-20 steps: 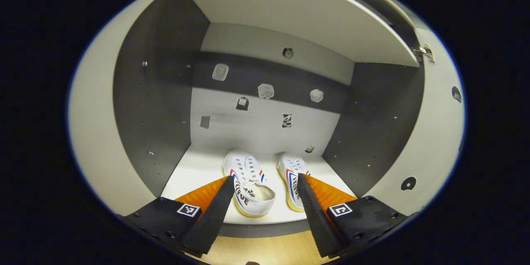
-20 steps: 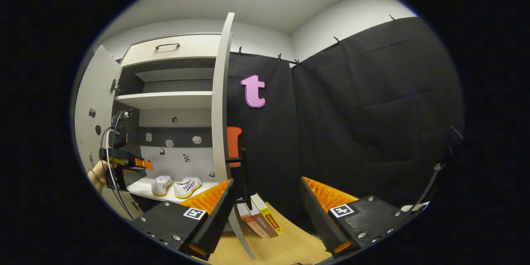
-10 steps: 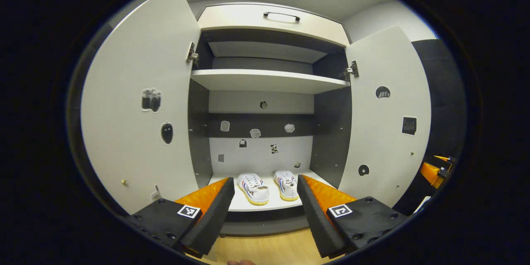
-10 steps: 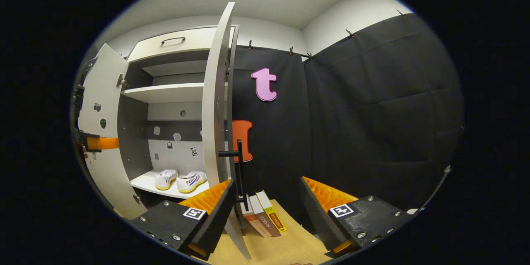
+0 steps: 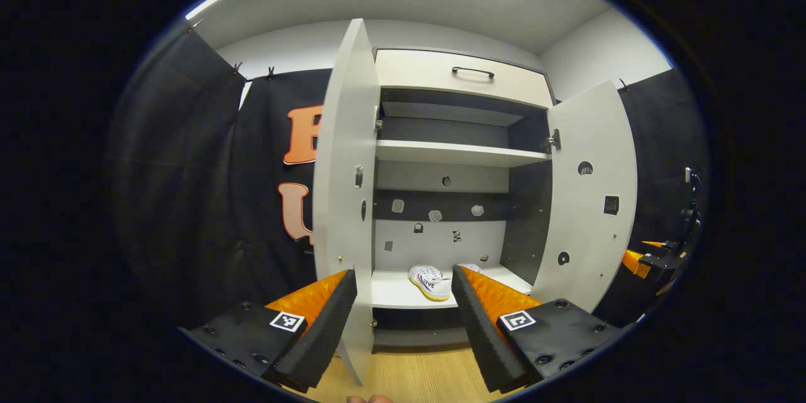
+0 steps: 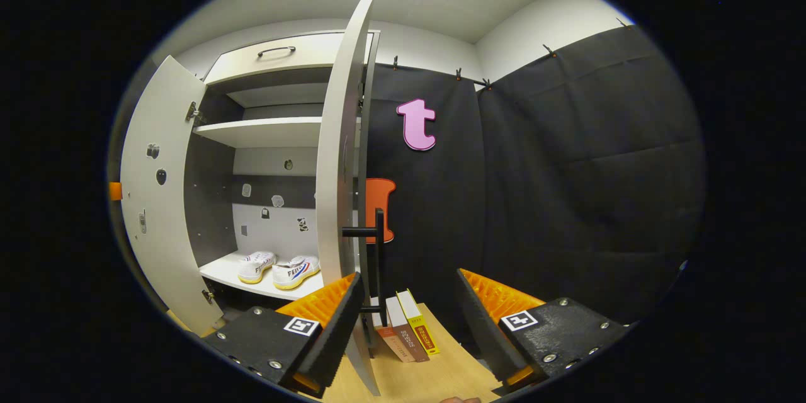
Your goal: Grab one shoe with the right hand and put it into the shoe cabinet, grab the other shoe with the left hand and put it into the shoe cabinet; then close the right door with the right hand and the left door with the left hand.
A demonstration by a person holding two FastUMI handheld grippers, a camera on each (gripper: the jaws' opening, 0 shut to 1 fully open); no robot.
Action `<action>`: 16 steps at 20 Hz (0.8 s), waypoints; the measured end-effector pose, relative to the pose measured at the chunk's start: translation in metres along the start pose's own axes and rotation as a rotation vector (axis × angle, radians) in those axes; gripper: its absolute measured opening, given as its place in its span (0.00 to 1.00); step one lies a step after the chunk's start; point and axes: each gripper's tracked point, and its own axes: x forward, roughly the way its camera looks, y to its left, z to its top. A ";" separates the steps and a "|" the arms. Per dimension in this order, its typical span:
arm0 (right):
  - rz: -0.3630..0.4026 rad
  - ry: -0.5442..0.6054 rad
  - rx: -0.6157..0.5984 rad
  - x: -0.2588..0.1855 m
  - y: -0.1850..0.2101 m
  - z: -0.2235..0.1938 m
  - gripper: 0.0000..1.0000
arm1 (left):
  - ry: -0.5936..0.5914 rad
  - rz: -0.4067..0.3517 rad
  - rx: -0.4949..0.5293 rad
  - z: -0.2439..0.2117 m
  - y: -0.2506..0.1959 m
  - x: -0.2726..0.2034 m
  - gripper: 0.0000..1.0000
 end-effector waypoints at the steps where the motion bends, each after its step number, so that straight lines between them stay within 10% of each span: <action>1: 0.016 0.007 -0.006 0.000 0.006 -0.001 0.86 | -0.002 0.006 -0.022 0.002 0.004 -0.003 0.96; 7: 0.098 0.017 -0.020 -0.004 0.047 0.000 0.58 | -0.007 0.023 -0.050 0.005 0.019 -0.011 0.97; 16: 0.308 0.045 0.052 0.016 0.137 -0.020 0.73 | -0.011 0.046 -0.033 0.010 0.034 -0.019 0.97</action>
